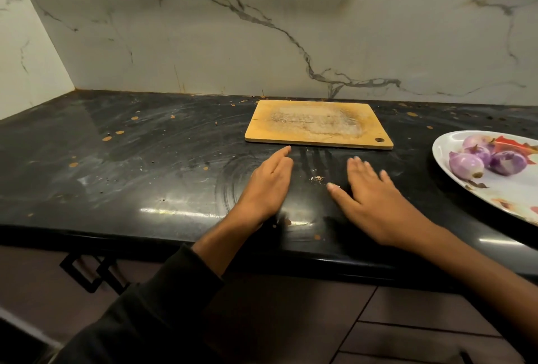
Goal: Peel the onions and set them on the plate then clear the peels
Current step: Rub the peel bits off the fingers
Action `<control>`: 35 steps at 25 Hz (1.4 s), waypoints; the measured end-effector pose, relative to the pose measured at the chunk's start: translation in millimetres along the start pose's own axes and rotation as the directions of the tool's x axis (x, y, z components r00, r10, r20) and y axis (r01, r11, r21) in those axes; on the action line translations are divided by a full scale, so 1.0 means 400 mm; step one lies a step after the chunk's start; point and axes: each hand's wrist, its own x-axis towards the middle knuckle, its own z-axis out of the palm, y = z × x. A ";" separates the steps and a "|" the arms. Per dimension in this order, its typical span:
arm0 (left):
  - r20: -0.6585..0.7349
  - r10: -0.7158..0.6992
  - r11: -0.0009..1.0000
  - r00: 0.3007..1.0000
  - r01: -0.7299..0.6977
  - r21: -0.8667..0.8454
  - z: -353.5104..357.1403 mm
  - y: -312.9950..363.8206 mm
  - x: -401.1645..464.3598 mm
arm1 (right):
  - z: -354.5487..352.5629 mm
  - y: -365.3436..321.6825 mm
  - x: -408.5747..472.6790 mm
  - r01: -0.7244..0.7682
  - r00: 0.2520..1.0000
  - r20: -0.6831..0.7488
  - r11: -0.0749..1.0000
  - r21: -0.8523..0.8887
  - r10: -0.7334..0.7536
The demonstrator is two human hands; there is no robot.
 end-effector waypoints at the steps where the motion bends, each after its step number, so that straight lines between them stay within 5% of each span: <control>1: 0.000 -0.001 1.000 1.000 0.001 -0.004 0.001 -0.001 0.000 | 0.005 -0.010 -0.009 -0.063 0.998 0.025 0.998 -0.019 0.063; 5: -0.001 -0.006 0.999 1.000 0.006 -0.038 0.017 0.000 -0.001 | 0.039 -0.068 0.043 -0.040 0.999 0.023 0.999 -0.023 0.040; 8: -0.040 0.001 0.998 0.999 -0.004 -0.064 0.011 -0.003 0.000 | 0.042 -0.092 0.122 0.111 0.994 -0.002 0.993 0.042 -0.111; 12: -0.056 -0.013 0.995 0.998 0.008 -0.101 0.006 -0.004 -0.001 | 0.021 -0.052 0.127 0.427 0.902 0.021 0.898 0.102 -0.431; 17: -0.079 -0.004 0.992 0.997 -0.006 -0.127 0.002 -0.003 -0.001 | -0.043 0.068 0.079 0.580 0.814 -0.076 0.805 0.124 -0.575; 27: -0.078 -0.020 0.969 0.997 0.000 -0.247 0.006 0.002 -0.003 | -0.057 0.039 0.118 0.412 0.903 -0.233 0.881 0.233 -0.360; 32: -0.073 -0.039 0.961 0.997 0.017 -0.277 0.015 0.006 -0.001 | -0.076 0.038 0.095 0.181 0.980 -0.162 0.846 0.502 -0.113; 35: -0.079 -0.066 0.950 0.995 0.038 -0.310 0.020 0.013 -0.003 | -0.075 0.066 0.050 0.142 0.984 -0.150 0.928 0.344 -0.095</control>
